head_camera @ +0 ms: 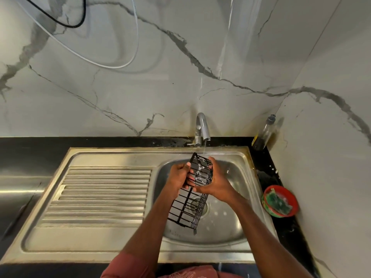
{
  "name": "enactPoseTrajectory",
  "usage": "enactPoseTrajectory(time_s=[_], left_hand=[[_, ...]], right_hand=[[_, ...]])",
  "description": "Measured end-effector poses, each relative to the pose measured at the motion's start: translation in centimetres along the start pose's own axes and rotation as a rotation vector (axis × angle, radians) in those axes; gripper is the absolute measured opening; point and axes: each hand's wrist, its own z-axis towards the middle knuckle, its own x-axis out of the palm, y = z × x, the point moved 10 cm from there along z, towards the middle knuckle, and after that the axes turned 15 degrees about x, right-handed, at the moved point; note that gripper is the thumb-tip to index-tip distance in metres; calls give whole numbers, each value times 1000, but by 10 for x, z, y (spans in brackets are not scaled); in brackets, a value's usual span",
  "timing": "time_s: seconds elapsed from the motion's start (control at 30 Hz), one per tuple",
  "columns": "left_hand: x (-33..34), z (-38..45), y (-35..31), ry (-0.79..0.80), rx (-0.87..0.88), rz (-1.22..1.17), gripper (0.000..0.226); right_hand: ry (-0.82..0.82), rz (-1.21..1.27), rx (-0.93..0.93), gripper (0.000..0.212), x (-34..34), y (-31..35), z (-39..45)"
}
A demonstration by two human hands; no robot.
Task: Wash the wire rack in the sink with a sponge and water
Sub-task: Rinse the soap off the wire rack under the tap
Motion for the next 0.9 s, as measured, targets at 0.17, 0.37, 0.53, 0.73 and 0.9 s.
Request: enactPoseTrajectory(time_s=[0.17, 0.37, 0.53, 0.73, 0.9], left_hand=[[-2, -3, 2, -14, -5, -21, 37], [4, -9, -4, -21, 6, -23, 37], [13, -17, -8, -84, -4, -86, 40], [15, -16, -8, -143, -35, -174, 40], [19, -12, -10, -140, -65, -205, 42]], right_hand=[[62, 40, -30, 130, 7, -7, 8], [46, 224, 45, 98, 0, -9, -7], [-116, 304, 170, 64, -3, -30, 2], [-17, 344, 245, 14, 11, -26, 0], [-59, 356, 260, 11, 1, -26, 5]])
